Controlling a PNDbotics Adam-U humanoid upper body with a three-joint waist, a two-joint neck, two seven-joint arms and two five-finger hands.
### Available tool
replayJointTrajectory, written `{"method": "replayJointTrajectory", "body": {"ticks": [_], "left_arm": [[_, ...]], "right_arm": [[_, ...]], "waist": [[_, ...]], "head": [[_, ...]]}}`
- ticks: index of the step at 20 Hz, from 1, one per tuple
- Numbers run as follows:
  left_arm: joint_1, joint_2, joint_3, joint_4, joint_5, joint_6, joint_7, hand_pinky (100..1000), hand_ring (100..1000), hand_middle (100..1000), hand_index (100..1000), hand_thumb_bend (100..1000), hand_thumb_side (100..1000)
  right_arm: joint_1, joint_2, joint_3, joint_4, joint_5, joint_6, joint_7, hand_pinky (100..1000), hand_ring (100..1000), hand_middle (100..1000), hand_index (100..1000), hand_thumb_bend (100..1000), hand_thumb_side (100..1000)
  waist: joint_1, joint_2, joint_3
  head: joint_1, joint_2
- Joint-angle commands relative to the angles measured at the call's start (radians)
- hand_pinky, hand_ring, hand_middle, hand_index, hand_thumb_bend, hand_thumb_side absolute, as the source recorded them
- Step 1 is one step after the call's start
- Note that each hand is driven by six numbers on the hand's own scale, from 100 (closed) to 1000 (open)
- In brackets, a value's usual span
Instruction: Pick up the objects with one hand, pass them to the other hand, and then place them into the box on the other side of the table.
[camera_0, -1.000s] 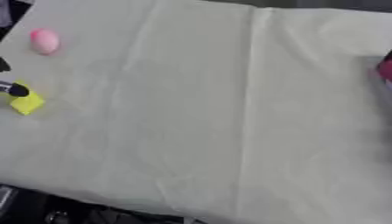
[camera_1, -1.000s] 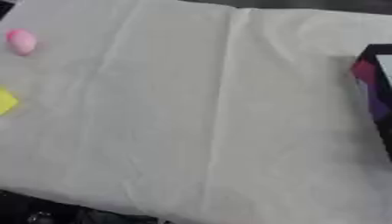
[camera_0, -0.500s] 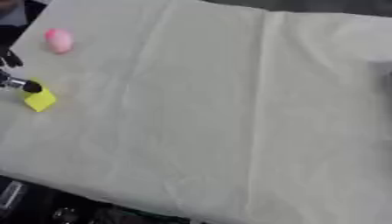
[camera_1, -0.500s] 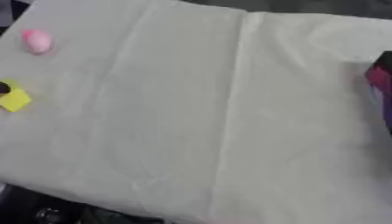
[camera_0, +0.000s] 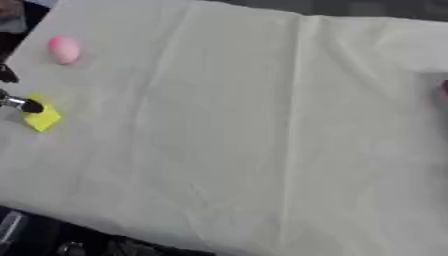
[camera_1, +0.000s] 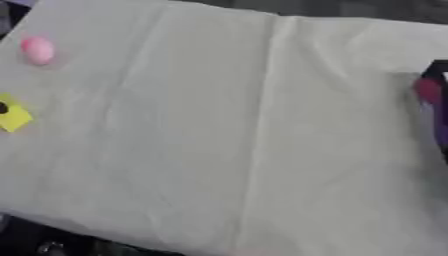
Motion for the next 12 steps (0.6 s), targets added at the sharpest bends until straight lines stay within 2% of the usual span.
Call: {"method": "replayJointTrajectory", "body": {"ticks": [1, 11, 12], "left_arm": [[-0.018, 0.017, 0.003, 0.011, -0.021, -0.002, 0.013, 879, 873, 788, 832, 872, 750], [-0.029, -0.026, -0.036, 0.053, -0.101, -0.013, 0.034, 859, 863, 768, 760, 870, 671], [-0.031, -0.031, -0.037, 0.058, -0.108, -0.012, 0.039, 854, 859, 763, 750, 848, 636]], "right_arm": [[-0.005, -0.014, -0.004, -0.009, 0.007, 0.005, -0.003, 631, 697, 696, 779, 844, 241], [-0.01, 0.002, 0.004, -0.009, 0.008, 0.018, -0.003, 632, 696, 696, 779, 846, 242], [-0.01, 0.002, 0.005, -0.009, 0.008, 0.019, -0.003, 633, 696, 696, 779, 846, 243]], "waist": [[-0.008, 0.002, -0.001], [-0.009, 0.007, -0.007], [-0.009, 0.007, -0.007]], "head": [[0.0, -0.012], [0.005, -0.012], [0.005, -0.012]]}}
